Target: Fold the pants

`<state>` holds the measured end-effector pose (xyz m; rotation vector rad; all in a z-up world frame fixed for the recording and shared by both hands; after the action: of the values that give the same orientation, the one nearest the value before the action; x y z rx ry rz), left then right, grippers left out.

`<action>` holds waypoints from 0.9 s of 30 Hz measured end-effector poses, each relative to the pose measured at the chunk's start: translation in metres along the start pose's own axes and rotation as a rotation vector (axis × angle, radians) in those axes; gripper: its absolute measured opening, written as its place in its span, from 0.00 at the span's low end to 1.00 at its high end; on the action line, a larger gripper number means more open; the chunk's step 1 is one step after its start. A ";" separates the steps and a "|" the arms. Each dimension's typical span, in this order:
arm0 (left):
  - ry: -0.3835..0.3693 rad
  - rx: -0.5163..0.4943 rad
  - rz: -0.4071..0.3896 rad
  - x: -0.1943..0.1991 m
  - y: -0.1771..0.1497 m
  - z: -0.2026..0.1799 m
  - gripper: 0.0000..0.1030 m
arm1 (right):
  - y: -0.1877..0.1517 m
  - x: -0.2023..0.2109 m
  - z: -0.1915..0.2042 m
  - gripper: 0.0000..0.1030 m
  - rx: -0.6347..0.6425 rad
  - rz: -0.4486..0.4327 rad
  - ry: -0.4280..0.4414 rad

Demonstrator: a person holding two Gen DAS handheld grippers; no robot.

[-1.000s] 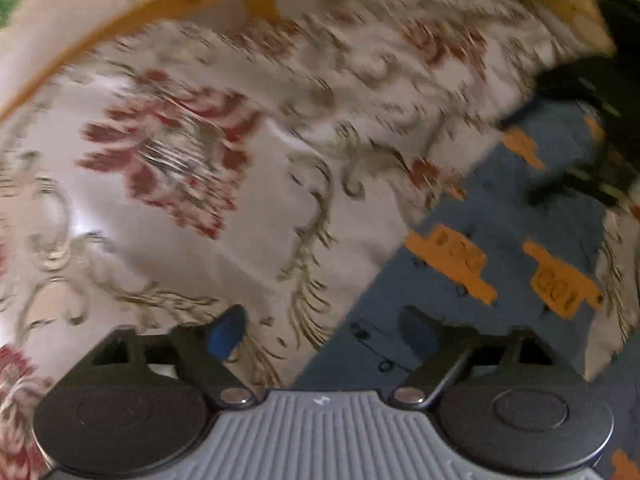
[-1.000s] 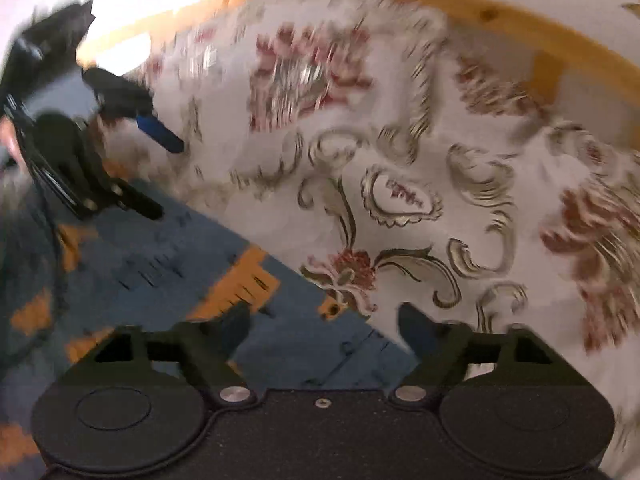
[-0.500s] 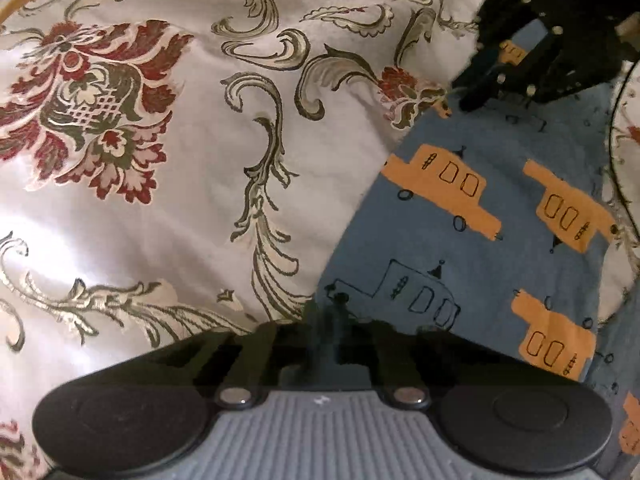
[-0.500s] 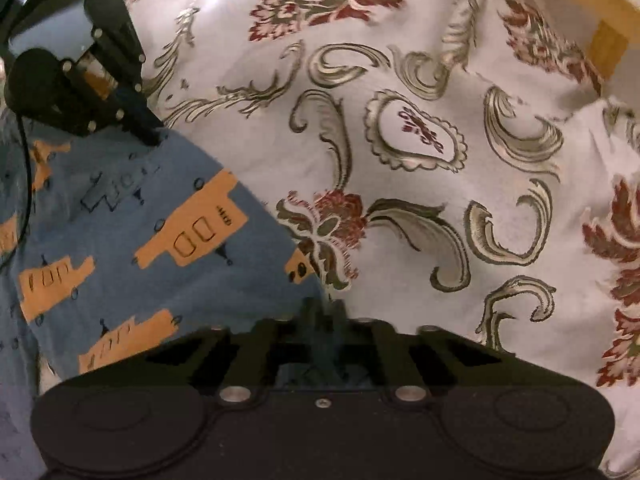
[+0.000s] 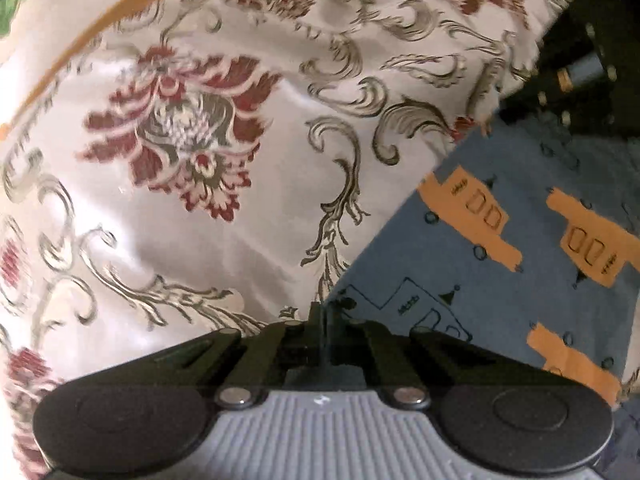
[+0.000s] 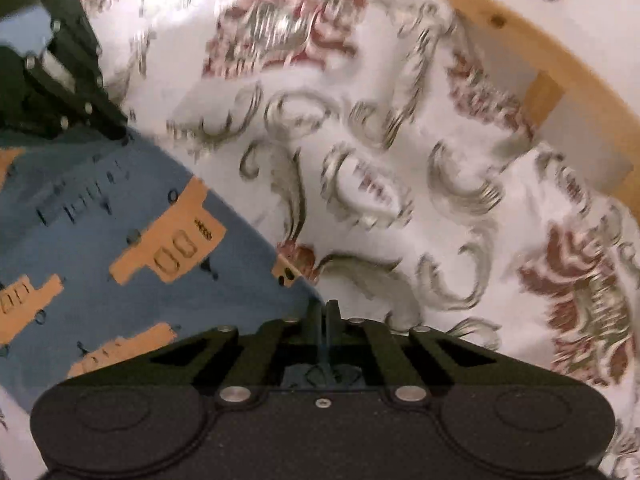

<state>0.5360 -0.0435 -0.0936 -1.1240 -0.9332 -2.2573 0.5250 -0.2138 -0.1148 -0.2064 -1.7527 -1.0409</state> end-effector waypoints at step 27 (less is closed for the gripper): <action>-0.217 -0.042 0.123 0.064 -0.080 0.114 0.38 | 0.110 -0.036 0.082 0.58 0.138 -0.002 0.337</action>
<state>0.5072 0.0878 -0.0206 -1.4265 -0.8752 -2.0957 0.5483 -0.0757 -0.0920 0.0555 -1.5098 -0.8942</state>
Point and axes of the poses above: each gripper's, at about its wrist camera, not at the fingertips, and x roughly against the way its jaws point, z to its left, y to its top, the point moved 4 cm from there along -x, roughly the way its jaws point, and after that the axes turned 10 degrees about y, right-handed, at the moved point
